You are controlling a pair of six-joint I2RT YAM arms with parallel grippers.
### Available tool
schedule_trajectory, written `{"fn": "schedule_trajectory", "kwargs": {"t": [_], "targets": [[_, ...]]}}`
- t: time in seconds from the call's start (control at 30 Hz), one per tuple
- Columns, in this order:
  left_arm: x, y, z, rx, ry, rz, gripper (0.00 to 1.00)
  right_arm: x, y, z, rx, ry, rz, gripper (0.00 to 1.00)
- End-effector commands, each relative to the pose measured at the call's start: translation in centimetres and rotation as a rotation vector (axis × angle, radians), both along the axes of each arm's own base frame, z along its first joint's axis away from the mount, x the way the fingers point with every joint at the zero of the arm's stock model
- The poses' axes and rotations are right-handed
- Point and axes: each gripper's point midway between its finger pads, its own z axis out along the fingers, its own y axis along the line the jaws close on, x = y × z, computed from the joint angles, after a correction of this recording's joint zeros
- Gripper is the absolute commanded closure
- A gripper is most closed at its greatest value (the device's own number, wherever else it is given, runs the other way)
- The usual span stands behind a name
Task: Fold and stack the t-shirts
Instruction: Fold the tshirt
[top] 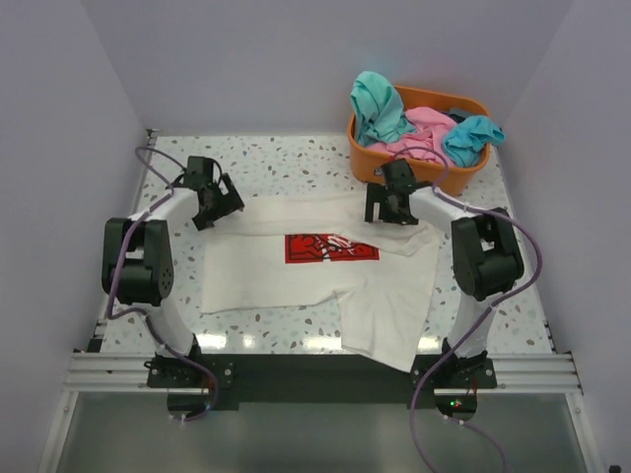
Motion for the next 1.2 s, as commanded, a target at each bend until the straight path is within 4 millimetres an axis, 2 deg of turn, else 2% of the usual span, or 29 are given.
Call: {"fn": "schedule_trajectory", "kwargs": {"t": [0.0, 0.03, 0.07, 0.1, 0.13, 0.17, 0.2, 0.23, 0.27, 0.3, 0.33, 0.37, 0.4, 0.47, 0.5, 0.63, 0.73, 0.9, 1.03, 1.17], "targets": [[-2.2, 2.0, 5.6, 0.059, -0.076, 0.059, 0.0, -1.4, 1.3, 5.2, 0.043, -0.084, 0.042, 0.01], [-3.4, 2.1, 7.3, 0.052, -0.089, 0.079, 0.0, -1.9, 1.8, 7.5, 0.048, -0.138, 0.045, 0.01], [-4.1, 2.1, 7.7, 0.049, -0.088, 0.086, 0.0, -2.5, 2.0, 8.2, 0.056, -0.152, 0.045, 0.02], [-5.7, 2.2, 7.1, 0.05, -0.063, 0.098, 0.0, -3.6, 1.9, 7.9, 0.069, -0.143, 0.026, 0.01], [-7.0, 2.2, 8.0, 0.041, -0.074, 0.112, 0.0, -4.3, 2.2, 9.7, 0.099, -0.184, 0.027, 0.01], [-8.1, 2.2, 7.8, 0.029, -0.066, 0.134, 0.0, -5.3, 2.7, 9.8, 0.106, -0.188, 0.039, 0.01], [-10.3, 2.1, 6.0, 0.022, -0.018, 0.14, 0.0, -6.7, 2.4, 9.0, 0.105, -0.171, 0.024, 0.01], [-11.7, 2.0, 6.5, 0.005, -0.032, 0.162, 0.0, -7.6, 2.6, 10.1, 0.123, -0.201, 0.03, 0.02], [-13.0, 2.0, 5.9, -0.001, -0.018, 0.176, 0.0, -8.4, 2.6, 10.4, 0.14, -0.211, 0.015, 0.01], [-15.5, 1.8, 3.7, -0.006, 0.04, 0.188, 0.0, -9.7, 2.0, 9.2, 0.134, -0.188, -0.001, 0.01], [-16.4, 1.0, 4.1, -0.037, 0.007, 0.2, 0.0, -10.5, 1.9, 10.3, 0.155, -0.223, -0.007, 0.01], [-17.4, 0.1, 3.6, -0.063, 0.011, 0.186, 0.0, -11.6, 1.5, 9.5, 0.159, -0.204, -0.022, 0.01], [-19.1, -1.4, 2.3, -0.066, 0.038, 0.136, 0.0, -12.1, 1.3, 9.5, 0.163, -0.209, -0.03, 0.01], [-20.9, -2.2, 2.1, -0.057, 0.047, 0.18, 0.0, -13.2, 0.8, 10.3, 0.178, -0.231, -0.039, 0.01], [-22.2, -3.4, 1.5, -0.06, 0.072, 0.148, 0.0, -13.7, 0.4, 10.1, 0.173, -0.229, -0.046, 0.01], [-24.5, -5.9, 0.8, -0.129, 0.087, 0.136, 0.0, -14.9, -0.2, 10.0, 0.174, -0.232, -0.049, 0.01], [-26.2, -6.7, -0.3, -0.132, 0.119, 0.127, 0.0, -15.4, -0.5, 9.6, 0.168, -0.228, -0.05, 0.01], [-28.1, -4.7, -3.2, -0.016, 0.211, 0.197, 0.0, -16.2, -0.7, 8.4, 0.169, -0.198, -0.051, 0.01], [-26.9, -2.5, -2.7, 0.067, 0.151, 0.339, 0.0, -17.2, -1.1, 7.9, 0.165, -0.179, -0.051, 0.01], [-26.1, -0.9, -2.2, 0.131, 0.129, 0.409, 0.01, -18.5, -1.6, 7.5, 0.163, -0.16, -0.054, 0.01]]}}
